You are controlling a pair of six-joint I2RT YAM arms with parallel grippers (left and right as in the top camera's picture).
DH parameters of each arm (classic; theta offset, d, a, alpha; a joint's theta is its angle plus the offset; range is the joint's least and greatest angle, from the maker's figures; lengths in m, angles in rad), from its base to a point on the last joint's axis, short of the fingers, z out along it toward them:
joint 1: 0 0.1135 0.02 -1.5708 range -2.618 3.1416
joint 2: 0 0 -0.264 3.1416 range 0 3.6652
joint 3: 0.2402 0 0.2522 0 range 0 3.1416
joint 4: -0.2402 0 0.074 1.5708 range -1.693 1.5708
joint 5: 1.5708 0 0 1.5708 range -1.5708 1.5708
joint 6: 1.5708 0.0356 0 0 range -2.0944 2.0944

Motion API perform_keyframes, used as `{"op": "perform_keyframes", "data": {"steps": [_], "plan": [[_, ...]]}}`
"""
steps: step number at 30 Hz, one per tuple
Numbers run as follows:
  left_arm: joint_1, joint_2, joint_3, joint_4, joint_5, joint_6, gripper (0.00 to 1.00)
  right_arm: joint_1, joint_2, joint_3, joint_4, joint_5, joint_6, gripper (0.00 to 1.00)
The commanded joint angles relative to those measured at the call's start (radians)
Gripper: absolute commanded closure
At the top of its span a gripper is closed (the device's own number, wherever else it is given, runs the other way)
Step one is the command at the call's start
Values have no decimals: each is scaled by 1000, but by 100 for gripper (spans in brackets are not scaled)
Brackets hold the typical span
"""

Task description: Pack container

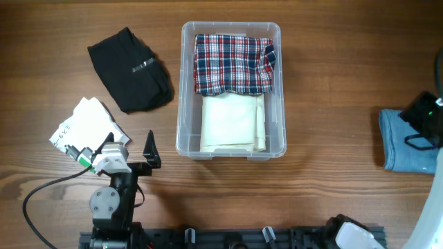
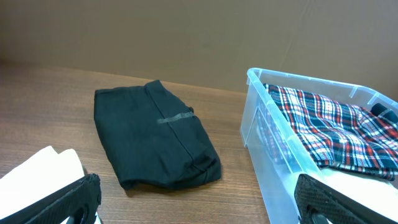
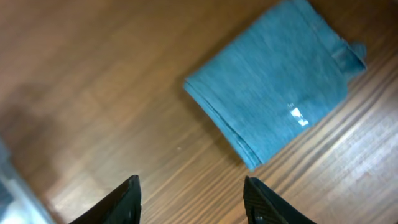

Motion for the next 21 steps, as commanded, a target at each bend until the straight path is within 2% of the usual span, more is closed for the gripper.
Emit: {"op": "perform_keyframes", "data": {"steps": [1, 2, 3, 7, 11, 18, 19, 20, 21], "plan": [[6, -6, -6, 3, 8, 23, 0, -10, 109, -7, -2, -10, -32, 37], [6, -6, -6, 3, 8, 23, 0, -10, 141, -11, -2, 9, -31, 30], [6, -6, -6, 3, 8, 23, 0, -10, 173, -20, 5, 19, -31, 28], [6, -6, -6, 3, 8, 23, 0, -10, 261, -48, 34, 18, -30, 26], [6, -6, -6, 3, 8, 23, 0, -10, 290, -50, 53, 11, -31, 18], [6, -6, -6, 3, 8, 23, 0, -21, 290, -50, 99, 21, 38, 16], [6, -6, -6, 3, 8, 23, 0, -29, 290, -50, 104, 8, 51, 17], [6, -6, -6, 3, 8, 23, 0, -38, 290, -50, 109, -8, 50, 23], [6, -6, -6, 3, 8, 23, 0, -53, 290, -50, 117, -27, 50, 41]]}}
